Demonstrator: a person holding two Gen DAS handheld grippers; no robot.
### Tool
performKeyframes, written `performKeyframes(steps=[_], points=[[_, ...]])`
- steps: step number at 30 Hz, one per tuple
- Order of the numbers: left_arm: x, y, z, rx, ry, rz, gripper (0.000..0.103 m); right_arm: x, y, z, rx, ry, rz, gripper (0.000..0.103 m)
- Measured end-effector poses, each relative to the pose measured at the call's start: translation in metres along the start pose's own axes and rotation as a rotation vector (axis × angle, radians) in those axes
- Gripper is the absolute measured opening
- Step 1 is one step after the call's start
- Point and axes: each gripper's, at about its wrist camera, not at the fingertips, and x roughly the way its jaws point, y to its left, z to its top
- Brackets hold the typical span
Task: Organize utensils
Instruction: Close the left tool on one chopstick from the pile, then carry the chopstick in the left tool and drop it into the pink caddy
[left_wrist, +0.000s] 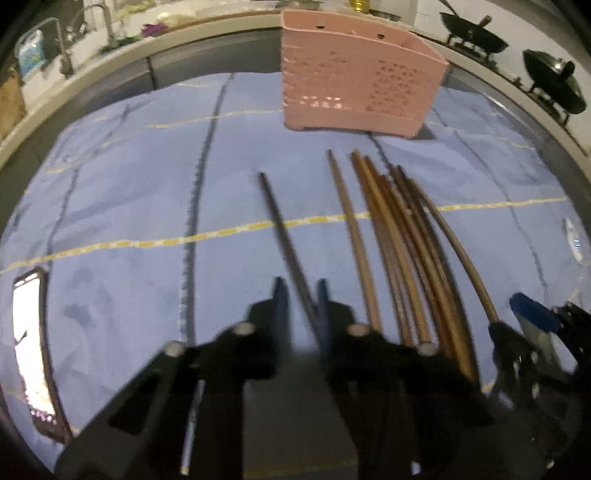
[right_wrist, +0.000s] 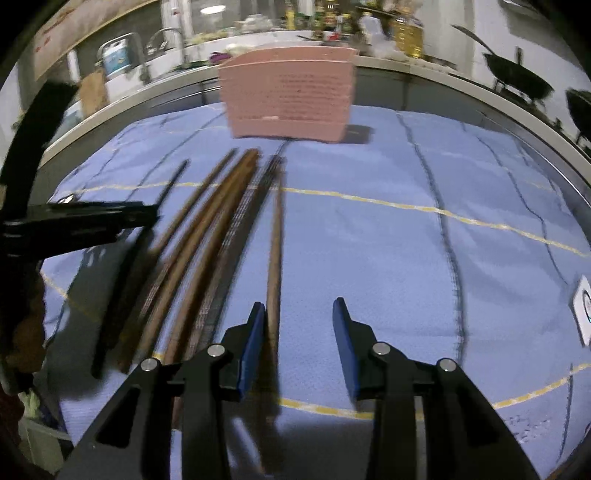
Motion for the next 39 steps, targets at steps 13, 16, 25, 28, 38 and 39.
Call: performKeyframes(steps=[13, 16, 25, 28, 38, 39], points=[[0.014, 0.011, 0.029, 0.043, 0.061, -0.032, 0.017, 0.033, -0.008, 0.052, -0.091, 0.108, 0.037, 0.039], [0.020, 0.019, 0.040, 0.007, 0.067, -0.035, 0.017, 0.049, -0.004, 0.074, -0.121, 0.124, 0.050, 0.039], [0.032, 0.016, 0.063, 0.010, 0.045, -0.007, 0.010, 0.064, 0.000, 0.097, -0.151, 0.134, 0.166, 0.005], [0.019, 0.016, 0.068, 0.001, 0.018, -0.044, 0.009, 0.052, -0.011, 0.098, -0.092, 0.094, 0.212, 0.005], [-0.077, -0.001, 0.087, 0.010, -0.224, -0.114, 0.005, -0.041, -0.031, 0.112, -0.048, -0.250, 0.281, 0.005], [-0.086, -0.002, 0.090, 0.006, -0.248, -0.117, 0.005, -0.047, -0.035, 0.113, -0.046, -0.273, 0.282, 0.005]])
